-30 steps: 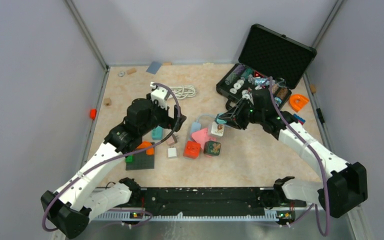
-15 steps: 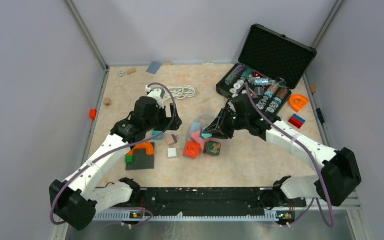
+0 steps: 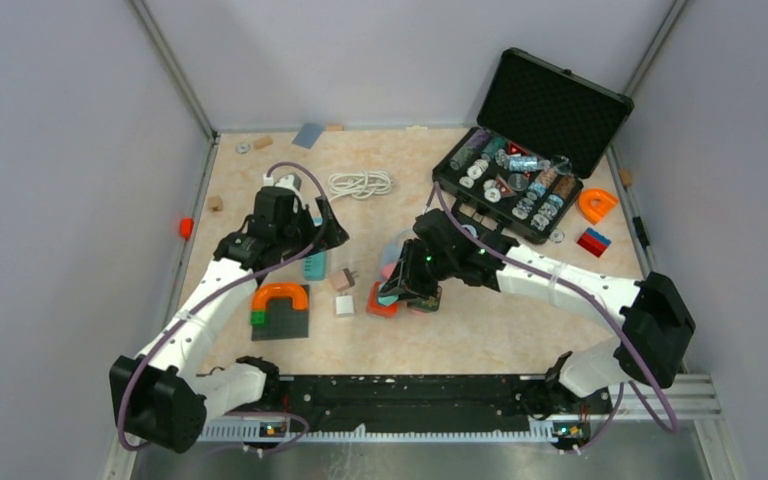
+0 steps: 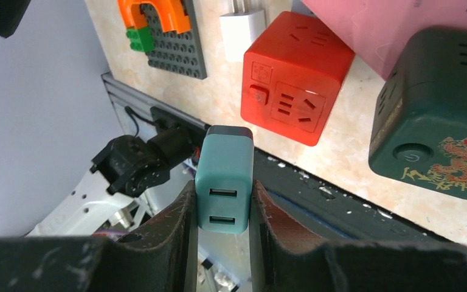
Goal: Insert the plug
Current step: Insert the plug into the socket.
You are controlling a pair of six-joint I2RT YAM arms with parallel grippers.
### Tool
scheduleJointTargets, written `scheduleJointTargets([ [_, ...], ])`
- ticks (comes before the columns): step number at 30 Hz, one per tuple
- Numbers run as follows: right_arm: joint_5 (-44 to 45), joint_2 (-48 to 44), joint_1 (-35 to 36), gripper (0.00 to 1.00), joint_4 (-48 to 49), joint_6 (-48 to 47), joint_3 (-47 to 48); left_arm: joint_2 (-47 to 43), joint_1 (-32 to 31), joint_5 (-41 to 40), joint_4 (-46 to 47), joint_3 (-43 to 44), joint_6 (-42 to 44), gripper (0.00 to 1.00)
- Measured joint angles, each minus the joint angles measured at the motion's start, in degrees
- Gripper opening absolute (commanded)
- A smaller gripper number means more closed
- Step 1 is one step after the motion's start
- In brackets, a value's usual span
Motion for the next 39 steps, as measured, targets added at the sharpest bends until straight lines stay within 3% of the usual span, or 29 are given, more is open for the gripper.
scheduleJointTargets([
  [15,12.1,-3.6,2.4,0.0,-0.7,-0.1,-2.0,-2.1,1.5,0.5,-0.8,0.1,0.7,0.99],
  [39,12.0,0.3,2.4,0.0,-1.0,-0.4,-2.0,-1.7,2.5,3.2,-0.5,0.1,1.7,0.99],
])
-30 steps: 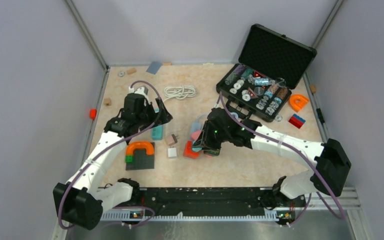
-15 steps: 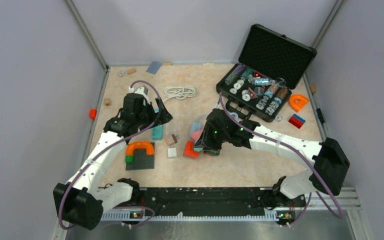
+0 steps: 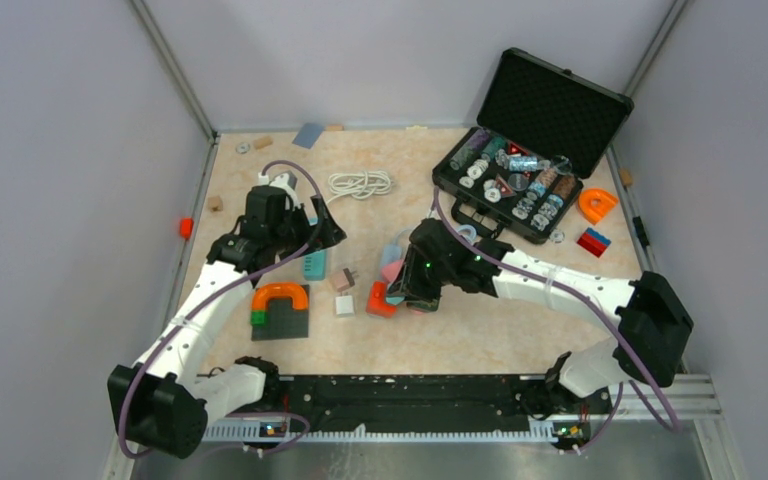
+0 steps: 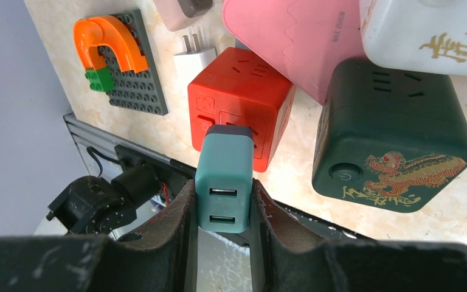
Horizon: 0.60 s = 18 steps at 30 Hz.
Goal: Insert the plug
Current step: Insert the plug into the socket.
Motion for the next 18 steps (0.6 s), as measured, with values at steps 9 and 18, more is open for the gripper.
scheduleJointTargets([
  [9,-0.1,0.2,0.0,0.0,0.8,-0.7,0.0,0.0,0.2,1.3,0.0,0.0,0.0,0.99],
  [18,0.0,0.8,0.0,0.0,0.8,-0.8,0.6,0.0,0.5,2.3,0.4,0.0,0.0,0.99],
])
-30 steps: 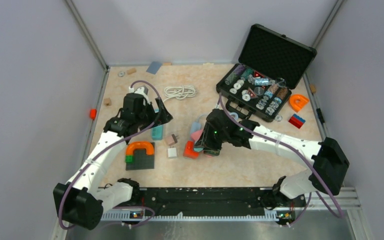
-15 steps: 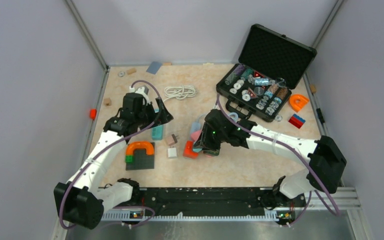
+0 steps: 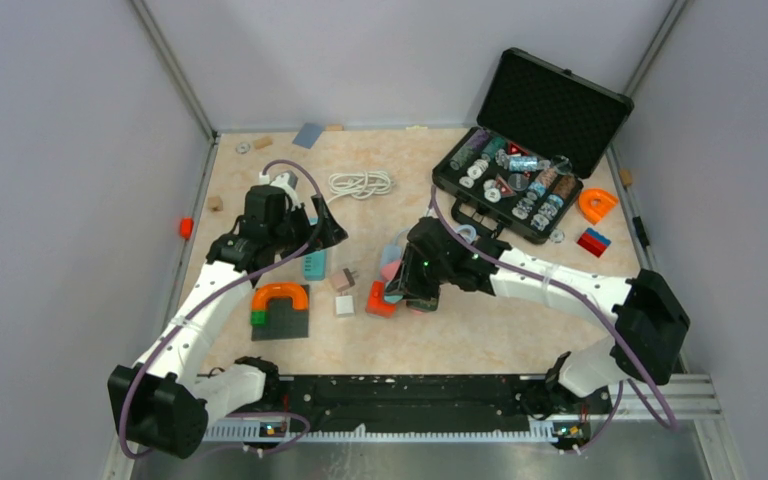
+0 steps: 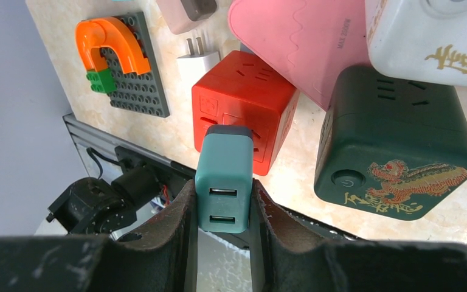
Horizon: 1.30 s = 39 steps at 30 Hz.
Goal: Insert the plug
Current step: Insert the plug into the socket.
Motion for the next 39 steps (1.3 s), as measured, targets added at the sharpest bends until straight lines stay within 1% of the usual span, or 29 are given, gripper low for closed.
scheduleJointTargets([
  [6,0.8,1.4,0.0,0.0,-2.0,0.0,1.6,0.0,0.0,0.3,0.0,0.0,0.1,0.99],
  [16,1.1,5.2,0.1,0.0,-7.5,-0.5,7.2,0.0,0.1,0.5,0.3,-0.5,0.3,0.99],
  [24,3.6,12.9,1.9,0.0,-14.7,-2.9,17.6,0.0,0.1,0.4,0.3,-0.5,0.5,0.99],
  [33,7.4,20.8,4.4,0.0,-26.6,-7.1,30.4,0.0,0.3,-0.1,0.2,-0.5,1.0,0.99],
  [39,9.2,25.0,5.4,0.0,-32.6,-9.4,36.8,0.0,0.3,-3.4,-1.1,-0.5,1.8,0.99],
])
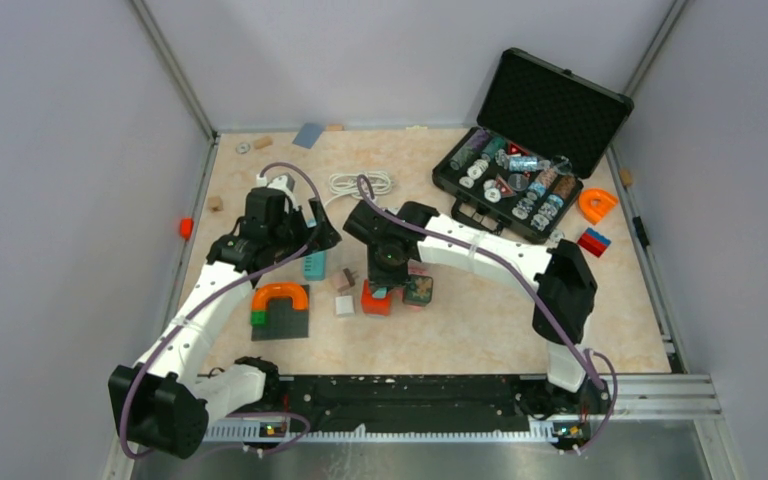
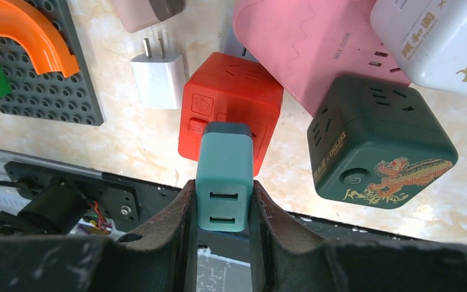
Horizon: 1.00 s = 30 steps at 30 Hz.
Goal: Insert the plug
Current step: Insert the plug into the socket.
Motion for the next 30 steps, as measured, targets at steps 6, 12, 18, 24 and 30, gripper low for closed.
scheduleJointTargets([
  [6,0.4,3.3,0.4,0.0,-4.9,-1.9,5.2,0.0,0.0,-5.8,-2.9,0.0,0.8,0.99],
  [12,0.2,5.2,0.6,0.0,-7.5,-3.1,7.7,-0.5,0.0,-10.0,-4.9,0.0,1.9,0.99],
  [18,-0.5,7.1,0.6,0.0,-9.5,-4.4,10.4,-1.3,0.0,-11.5,-5.9,0.0,3.0,0.99],
  [24,-1.6,8.2,0.1,0.0,-11.0,-5.3,12.2,-1.8,0.0,-10.3,-5.8,-0.1,3.5,0.96],
  [30,-5.2,8.5,-1.8,0.0,-11.1,-6.1,12.2,-1.8,0.0,-2.4,-5.0,-2.8,4.3,0.86],
])
